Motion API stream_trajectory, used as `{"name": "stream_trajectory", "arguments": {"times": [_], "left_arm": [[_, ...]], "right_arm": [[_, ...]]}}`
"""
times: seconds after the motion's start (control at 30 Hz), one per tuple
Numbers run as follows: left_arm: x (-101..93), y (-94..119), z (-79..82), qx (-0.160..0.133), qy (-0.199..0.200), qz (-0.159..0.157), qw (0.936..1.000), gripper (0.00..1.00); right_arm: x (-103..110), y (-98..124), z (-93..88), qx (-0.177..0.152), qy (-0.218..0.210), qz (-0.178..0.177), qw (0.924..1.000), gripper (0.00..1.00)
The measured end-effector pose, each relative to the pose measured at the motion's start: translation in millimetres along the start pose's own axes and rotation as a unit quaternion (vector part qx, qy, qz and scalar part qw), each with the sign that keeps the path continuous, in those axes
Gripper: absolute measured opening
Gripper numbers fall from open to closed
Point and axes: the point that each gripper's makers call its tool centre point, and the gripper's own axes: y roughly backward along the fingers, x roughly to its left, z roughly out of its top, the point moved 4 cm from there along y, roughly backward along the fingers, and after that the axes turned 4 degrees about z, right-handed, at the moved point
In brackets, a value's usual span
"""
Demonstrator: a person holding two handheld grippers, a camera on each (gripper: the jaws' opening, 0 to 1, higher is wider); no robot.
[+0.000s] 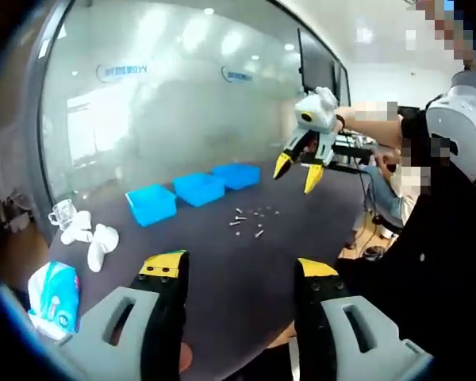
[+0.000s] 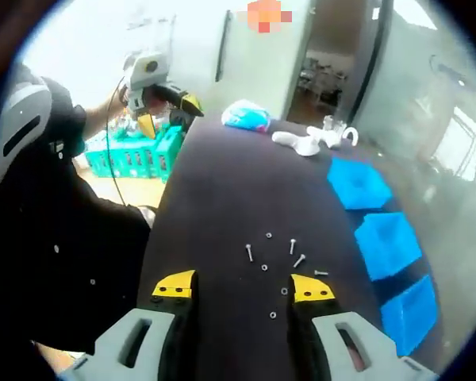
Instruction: Sort the screws, nuts, and washers into the corresponding bins
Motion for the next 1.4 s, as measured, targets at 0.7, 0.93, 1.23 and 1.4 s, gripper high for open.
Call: {"name": "stream_trajectory", "arguments": {"times": [0.7, 0.93, 1.23, 1.4], "left_arm": [[-3.5, 8.2, -5.6, 0.005, 0.005, 0.008, 0.9999, 0.51], [-4.2, 11.3, -7.0, 0.004, 0.008, 0.011, 0.9999, 0.51], [-2.0, 15.7, -10.7, 0.007, 0.012, 0.018, 0.9997, 0.51], [-1.0, 17.2, -12.7, 0.007, 0.016, 0.021, 0.9996, 0.51]], "right_arm": [[-8.9, -76.1, 9.2, 0.128, 0.053, 0.079, 0.9872, 0.29], [-9.2, -93.6, 1.6, 0.162, 0.062, 0.093, 0.9804, 0.25], [-9.6, -104.8, -1.5, 0.179, 0.071, 0.114, 0.9747, 0.16], [-12.0, -108.8, 0.0, 0.177, 0.054, 0.123, 0.9749, 0.09]]}}
